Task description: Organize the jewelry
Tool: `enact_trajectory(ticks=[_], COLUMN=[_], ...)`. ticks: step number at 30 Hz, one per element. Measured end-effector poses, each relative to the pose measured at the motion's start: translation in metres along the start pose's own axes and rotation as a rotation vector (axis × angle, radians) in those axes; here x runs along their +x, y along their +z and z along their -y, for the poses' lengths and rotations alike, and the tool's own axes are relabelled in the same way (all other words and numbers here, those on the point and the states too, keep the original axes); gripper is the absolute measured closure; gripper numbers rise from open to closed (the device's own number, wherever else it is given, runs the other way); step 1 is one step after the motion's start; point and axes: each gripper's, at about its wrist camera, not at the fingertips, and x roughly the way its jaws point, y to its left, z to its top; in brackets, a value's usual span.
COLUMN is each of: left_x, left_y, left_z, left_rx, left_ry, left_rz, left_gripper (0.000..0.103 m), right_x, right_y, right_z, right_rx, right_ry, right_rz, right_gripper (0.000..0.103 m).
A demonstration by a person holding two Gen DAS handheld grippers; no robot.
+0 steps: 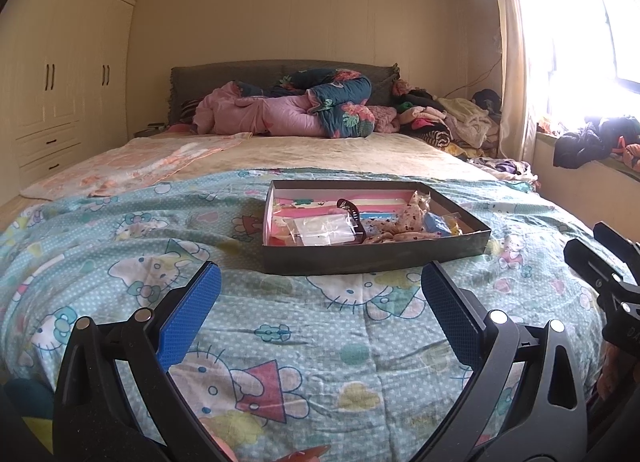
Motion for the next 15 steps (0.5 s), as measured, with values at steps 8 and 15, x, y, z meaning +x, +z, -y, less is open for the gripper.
enact_trajectory(ticks=[8,15], left_x=[0.005,0.062], left_y=[0.001,0.024], left_z=[-0.001,-0.061], left_rx=[-0.025,-0.111], left_ry=[-0.014,0.124], left_rz=[-0.030,-0.129], left_gripper=[0.011,0.011], right_x=[-0.001,0.046], right_y=[0.005,0.038], right_z=[0.009,0.094], right_rx=[0.037,0.208], right_ry=[-0.009,-0.238], right_rz=[0.000,-0.099], right_gripper=[0.006,0.006])
